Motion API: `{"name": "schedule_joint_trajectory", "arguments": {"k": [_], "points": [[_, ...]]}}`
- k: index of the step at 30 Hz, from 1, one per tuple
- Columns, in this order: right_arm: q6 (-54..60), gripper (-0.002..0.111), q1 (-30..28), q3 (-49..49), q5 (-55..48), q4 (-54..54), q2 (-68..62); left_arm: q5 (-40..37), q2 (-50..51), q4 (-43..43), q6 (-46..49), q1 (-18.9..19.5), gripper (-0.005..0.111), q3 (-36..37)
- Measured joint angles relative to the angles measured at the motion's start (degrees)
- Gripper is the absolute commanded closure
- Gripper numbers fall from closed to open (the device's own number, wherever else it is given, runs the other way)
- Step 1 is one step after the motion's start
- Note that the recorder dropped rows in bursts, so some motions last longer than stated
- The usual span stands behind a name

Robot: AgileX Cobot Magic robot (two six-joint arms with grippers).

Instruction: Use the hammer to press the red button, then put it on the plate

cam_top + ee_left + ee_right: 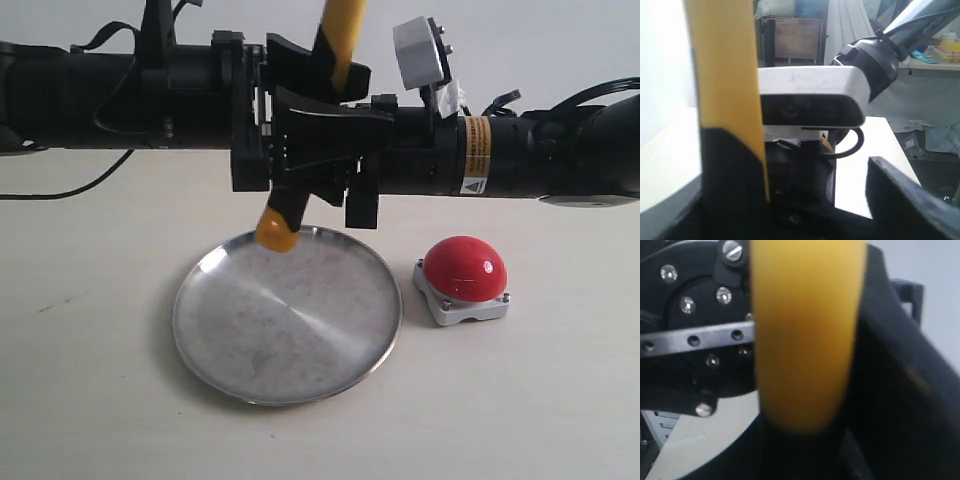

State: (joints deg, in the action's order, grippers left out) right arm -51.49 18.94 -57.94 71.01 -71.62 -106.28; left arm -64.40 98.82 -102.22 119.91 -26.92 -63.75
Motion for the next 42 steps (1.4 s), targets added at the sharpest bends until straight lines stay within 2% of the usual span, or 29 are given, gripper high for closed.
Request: {"name": "schedule_joint_trajectory", "arguments": {"k": [8,12,28,31,38,42], "points": [[0.7,0.108,0.4,0.1,1.1,-1.1,0.0,1.6,0.0,0.0,0.5,-0.4,0.078,0.0],[0.9,0.108,0.4,0.2,2.1,-1.4,0.0,1.4,0.0,0.0,0.3,-0.4,0.106,-0.1],[0.4,0.108,0.4,0.3,2.1,-1.4,0.0,1.0,-0.1,0.0,0.1,0.6,0.107,-0.1],[-0.2,0.101,0.7,0.3,2.3,-1.1,0.0,0.4,-0.7,0.1,0.1,1.5,0.107,-0.1],[-0.6,0.070,1.0,0.0,1.8,-1.0,0.1,-0.7,-0.9,0.5,0.0,2.9,0.107,-0.1],[-0.9,0.059,0.8,0.0,0.8,1.2,0.1,0.0,-1.2,1.1,0.0,3.5,0.107,-0.1]]}}
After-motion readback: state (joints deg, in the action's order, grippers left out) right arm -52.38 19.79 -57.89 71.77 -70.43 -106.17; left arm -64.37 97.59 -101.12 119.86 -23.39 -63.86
